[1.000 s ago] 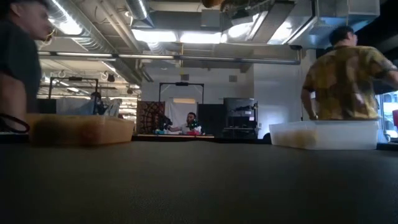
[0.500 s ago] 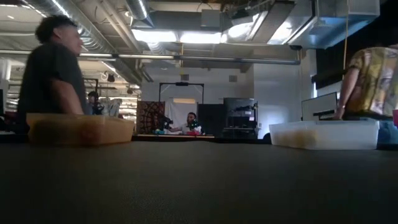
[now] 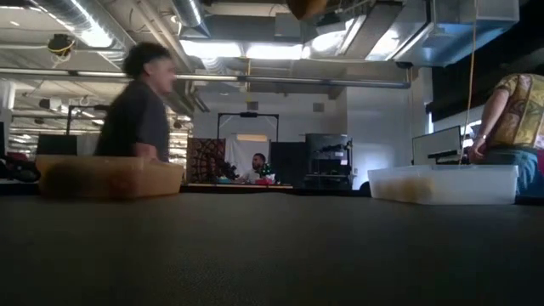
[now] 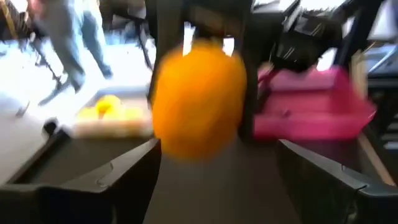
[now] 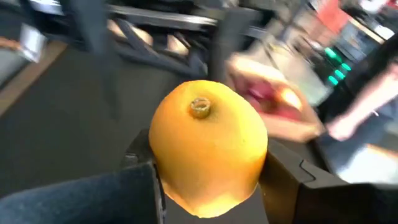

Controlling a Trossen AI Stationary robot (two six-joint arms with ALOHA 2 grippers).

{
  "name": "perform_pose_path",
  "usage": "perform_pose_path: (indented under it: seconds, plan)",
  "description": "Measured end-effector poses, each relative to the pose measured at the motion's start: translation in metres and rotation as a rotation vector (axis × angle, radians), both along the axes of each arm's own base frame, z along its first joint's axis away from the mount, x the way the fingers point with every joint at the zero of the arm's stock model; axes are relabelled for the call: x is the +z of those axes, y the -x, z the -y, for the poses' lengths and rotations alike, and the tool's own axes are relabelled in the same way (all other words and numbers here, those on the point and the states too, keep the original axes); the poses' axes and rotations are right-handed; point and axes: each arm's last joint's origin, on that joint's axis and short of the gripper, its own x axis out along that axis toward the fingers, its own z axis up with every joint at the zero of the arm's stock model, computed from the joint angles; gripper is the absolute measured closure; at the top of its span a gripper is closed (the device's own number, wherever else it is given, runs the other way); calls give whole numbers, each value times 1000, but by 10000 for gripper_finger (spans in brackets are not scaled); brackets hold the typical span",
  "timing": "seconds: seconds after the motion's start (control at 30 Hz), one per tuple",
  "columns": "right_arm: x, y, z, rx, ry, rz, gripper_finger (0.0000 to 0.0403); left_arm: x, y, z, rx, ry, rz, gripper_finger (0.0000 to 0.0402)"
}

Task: Sort produce into baskets
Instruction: Put the lemon into the white bin

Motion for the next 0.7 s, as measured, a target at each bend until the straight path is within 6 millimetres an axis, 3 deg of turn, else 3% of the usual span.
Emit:
perform_pose_path:
  seconds: [0.4,0.7]
  plan:
    - [24,48,25,-297,37,-229,268,-24,11,-6,97,88,-215,94]
    - [25,94,62,-531,-41,-397,268,-26,13,-6,106,85,-239,94]
